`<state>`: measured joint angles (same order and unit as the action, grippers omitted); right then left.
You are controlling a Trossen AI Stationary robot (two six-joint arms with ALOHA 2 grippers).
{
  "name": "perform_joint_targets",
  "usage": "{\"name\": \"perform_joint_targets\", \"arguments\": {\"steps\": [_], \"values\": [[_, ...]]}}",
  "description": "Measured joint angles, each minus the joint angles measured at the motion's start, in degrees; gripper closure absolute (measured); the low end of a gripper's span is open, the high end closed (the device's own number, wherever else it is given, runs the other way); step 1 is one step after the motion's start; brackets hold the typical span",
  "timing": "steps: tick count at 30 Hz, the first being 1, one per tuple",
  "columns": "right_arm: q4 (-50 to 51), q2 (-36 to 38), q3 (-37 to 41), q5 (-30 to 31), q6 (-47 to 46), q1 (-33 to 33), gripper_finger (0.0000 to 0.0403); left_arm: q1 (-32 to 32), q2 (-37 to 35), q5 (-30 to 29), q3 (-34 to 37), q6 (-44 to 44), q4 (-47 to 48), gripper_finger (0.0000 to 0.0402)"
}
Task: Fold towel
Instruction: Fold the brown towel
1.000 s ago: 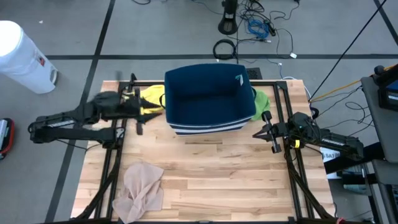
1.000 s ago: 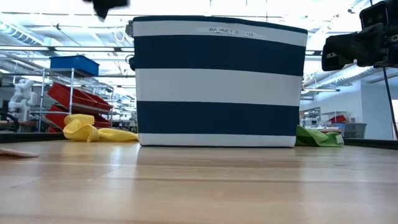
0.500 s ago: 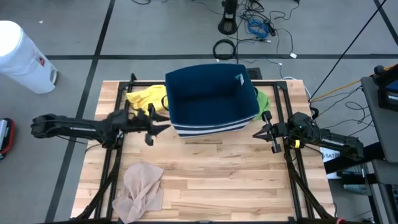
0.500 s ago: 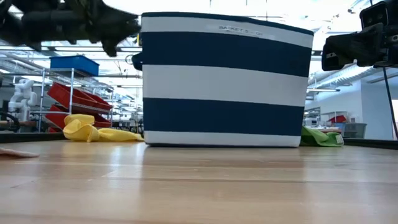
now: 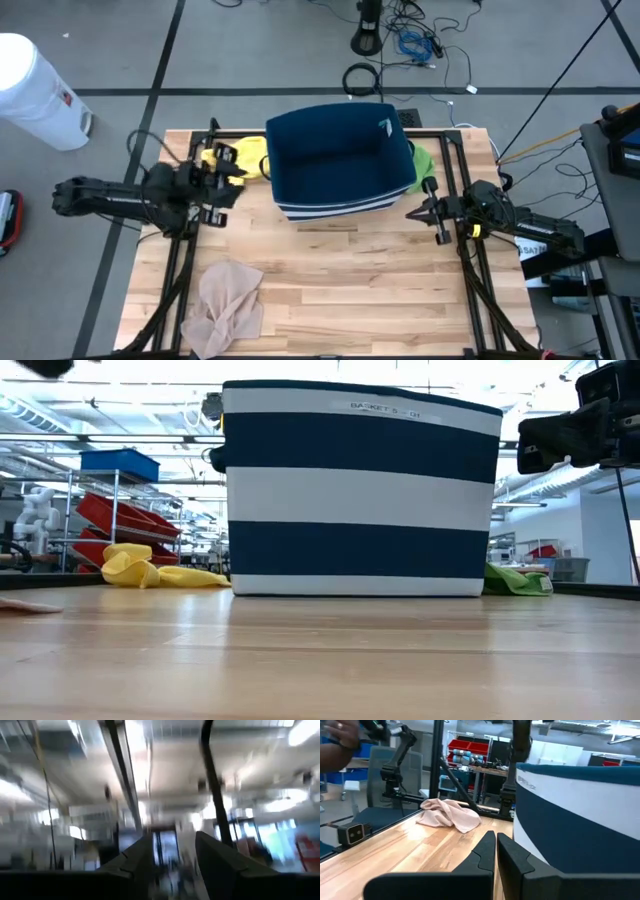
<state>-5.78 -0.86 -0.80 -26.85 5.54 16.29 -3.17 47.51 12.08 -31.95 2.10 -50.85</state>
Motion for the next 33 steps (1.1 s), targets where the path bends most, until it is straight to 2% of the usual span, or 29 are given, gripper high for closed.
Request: {"name": "perform_joint_targets", "arguments": {"steps": [3,6,9,14,18,21,33], "values": [[0.0,0.0,0.0,0.06,0.04,0.0,0.0397,-0.01,0.42,-0.27,-9.05,0.25,25.22,0.0248],[0.01,-0.02,0.01,0.11,0.04,-0.01,0.0397,-0.01,1.95,-3.2,-17.25,1.32,48.25,0.0248],[0.04,-0.02,0.0,0.11,0.04,0.0,0.0397,0.01,3.54,-5.8,-21.63,-1.65,63.77,0.0248],[0.08,-0.02,0.0,0.12,0.09,0.0,0.0397,1.59,6.37,-6.42,-22.73,-8.96,80.57,0.0248],[0.09,-0.02,0.0,0.11,0.09,-0.02,0.0397,4.42,9.98,-6.69,-22.69,-13.25,91.06,0.0248],[0.09,-0.02,0.0,0.11,0.09,0.0,0.0397,7.36,13.0,-6.73,-22.69,-16.27,94.27,0.0248],[0.39,-0.02,0.01,0.11,0.09,0.0,0.0397,22.3,30.38,-6.49,-22.69,-24.77,95.45,0.0248]]}}
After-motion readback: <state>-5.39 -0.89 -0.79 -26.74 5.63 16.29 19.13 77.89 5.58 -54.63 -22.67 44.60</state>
